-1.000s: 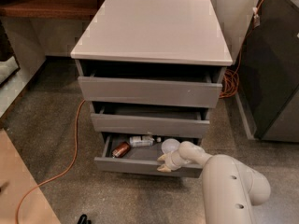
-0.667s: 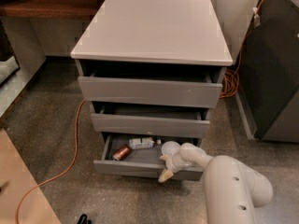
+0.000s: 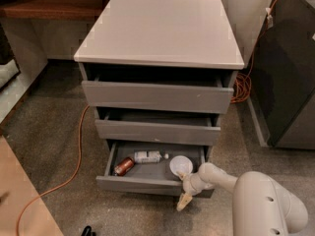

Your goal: Pick blue plastic bottle from bottom drawer and place on counter

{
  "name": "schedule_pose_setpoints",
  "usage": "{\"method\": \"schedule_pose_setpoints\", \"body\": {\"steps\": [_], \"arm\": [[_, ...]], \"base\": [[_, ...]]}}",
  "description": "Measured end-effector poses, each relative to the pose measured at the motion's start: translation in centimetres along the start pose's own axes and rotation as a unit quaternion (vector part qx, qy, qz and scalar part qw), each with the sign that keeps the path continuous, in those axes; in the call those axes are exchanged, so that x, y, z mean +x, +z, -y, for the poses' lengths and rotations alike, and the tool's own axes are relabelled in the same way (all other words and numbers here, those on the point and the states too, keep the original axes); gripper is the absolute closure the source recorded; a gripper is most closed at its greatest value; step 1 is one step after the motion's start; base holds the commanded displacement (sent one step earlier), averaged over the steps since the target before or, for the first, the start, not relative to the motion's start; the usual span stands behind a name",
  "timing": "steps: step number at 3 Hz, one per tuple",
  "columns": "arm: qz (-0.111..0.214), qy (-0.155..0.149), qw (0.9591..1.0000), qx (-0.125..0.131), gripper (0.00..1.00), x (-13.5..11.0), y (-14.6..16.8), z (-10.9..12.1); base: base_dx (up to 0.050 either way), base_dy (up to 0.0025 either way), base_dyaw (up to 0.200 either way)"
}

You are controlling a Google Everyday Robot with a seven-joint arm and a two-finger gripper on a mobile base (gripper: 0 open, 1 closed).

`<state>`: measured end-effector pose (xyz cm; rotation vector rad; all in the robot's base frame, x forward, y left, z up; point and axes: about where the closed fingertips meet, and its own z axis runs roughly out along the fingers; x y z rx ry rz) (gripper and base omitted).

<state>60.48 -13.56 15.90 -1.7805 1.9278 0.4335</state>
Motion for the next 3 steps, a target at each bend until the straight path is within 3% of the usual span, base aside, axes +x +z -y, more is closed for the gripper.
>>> {"method": "schedule_pose_setpoints", "body": {"steps": [1,3], "arm": [[0.0,-0.001,1.0,0.0,0.0,-0.2,-0.2,0.0],[0.001,-0.014,0.9999,-0.008,0.0,-3.0,-3.2,0.2]], "base": [[0.0,0.0,0.0],[0.0,0.0,0.0]]}}
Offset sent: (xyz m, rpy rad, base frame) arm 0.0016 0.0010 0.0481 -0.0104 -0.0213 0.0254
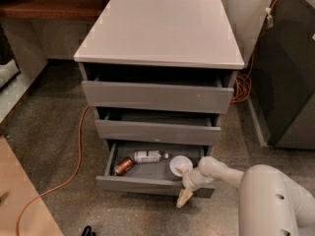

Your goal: Pick blue plastic bottle from bottom drawer and place on counter

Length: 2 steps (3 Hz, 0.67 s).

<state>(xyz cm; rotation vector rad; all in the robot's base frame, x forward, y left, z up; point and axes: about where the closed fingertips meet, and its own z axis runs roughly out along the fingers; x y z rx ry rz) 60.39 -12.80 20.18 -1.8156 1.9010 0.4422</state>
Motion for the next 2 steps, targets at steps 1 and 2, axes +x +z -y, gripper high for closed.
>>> {"method": "schedule_pose_setpoints", "body": {"steps": [1,2], "arm": [[0.0,-0.001,1.0,-0.01,0.0,-1.5,-1.2,0.6],[0.005,-0.002,0.9998,-0.017,0.11,-2.9,-2.1,1.6]], "base": [[0.0,0.0,0.0],[0.0,0.0,0.0]]}}
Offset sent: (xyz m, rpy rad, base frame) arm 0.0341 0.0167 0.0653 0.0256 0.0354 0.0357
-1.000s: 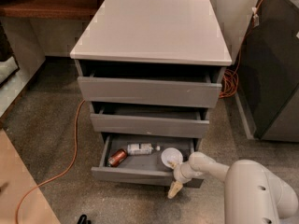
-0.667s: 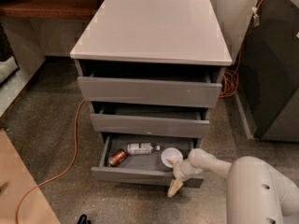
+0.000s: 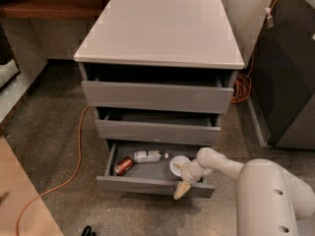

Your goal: Pick blue plastic bottle from bottom drawer and place on counter

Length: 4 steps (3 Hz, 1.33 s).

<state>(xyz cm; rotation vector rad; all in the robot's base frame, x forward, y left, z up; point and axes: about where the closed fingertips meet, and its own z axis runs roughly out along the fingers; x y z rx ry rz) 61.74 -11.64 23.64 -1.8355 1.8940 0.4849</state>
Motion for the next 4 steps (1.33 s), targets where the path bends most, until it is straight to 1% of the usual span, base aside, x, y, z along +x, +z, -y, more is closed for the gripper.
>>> {"method": "schedule_pose_setpoints", "body": {"steps": [1,2,3,4], "arm": [[0.004,0.004,1.0,-0.007,0.42,-1.2,-0.7,1.8],[0.0,0.007,1.0,-0.007,0.67,-1.4,-0.5,2.9],[-0.011,0.009,0.9999,-0.003,0.89,-1.0,1.0,3.6],[-0.019,0.007,0.9998,0.006,1.0,-0.8,2.3,4.2]], "base": [[0.0,0.0,0.0],[0.0,0.0,0.0],[0.0,0.0,0.0],[0.0,0.0,0.0]]}}
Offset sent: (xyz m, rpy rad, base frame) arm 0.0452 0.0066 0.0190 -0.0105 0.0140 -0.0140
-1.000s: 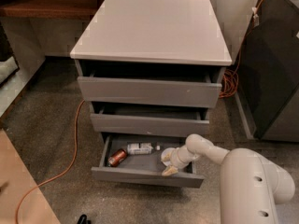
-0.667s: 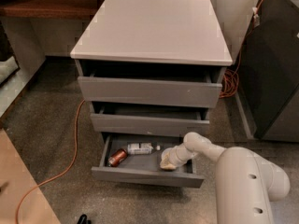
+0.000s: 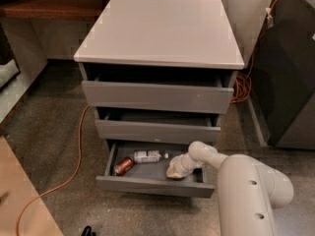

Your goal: Pick blue plastic bottle from bottom drawer and place on counter

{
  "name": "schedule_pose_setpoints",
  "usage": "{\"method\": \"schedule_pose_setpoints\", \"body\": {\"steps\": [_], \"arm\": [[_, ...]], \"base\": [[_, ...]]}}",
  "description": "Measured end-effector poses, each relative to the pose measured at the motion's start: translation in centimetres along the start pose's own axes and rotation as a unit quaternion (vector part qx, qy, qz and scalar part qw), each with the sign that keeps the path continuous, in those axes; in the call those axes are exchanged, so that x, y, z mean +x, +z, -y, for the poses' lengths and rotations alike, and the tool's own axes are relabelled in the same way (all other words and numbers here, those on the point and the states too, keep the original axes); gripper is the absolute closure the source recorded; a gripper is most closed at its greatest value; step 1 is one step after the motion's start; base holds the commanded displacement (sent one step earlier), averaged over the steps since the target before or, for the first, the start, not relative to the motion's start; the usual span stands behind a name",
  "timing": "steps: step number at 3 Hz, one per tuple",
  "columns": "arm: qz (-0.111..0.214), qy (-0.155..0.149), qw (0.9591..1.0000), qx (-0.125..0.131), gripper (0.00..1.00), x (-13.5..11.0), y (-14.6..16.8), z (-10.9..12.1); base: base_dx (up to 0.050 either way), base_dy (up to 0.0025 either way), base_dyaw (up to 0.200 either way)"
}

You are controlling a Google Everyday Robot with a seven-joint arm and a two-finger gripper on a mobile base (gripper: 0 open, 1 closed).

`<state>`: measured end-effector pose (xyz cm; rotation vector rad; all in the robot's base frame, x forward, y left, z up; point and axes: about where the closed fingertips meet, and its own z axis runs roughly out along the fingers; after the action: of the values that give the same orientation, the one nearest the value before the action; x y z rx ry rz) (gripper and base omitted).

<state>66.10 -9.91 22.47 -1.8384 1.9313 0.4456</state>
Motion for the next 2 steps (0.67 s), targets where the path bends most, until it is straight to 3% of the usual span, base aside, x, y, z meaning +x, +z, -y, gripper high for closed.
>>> {"method": "schedule_pose_setpoints", "body": {"steps": [2], "arm": [[-0.017,0.0,0.9999,0.0,1.0,0.7,2.6,0.3]], "base": [[0.0,0.0,0.0]]}}
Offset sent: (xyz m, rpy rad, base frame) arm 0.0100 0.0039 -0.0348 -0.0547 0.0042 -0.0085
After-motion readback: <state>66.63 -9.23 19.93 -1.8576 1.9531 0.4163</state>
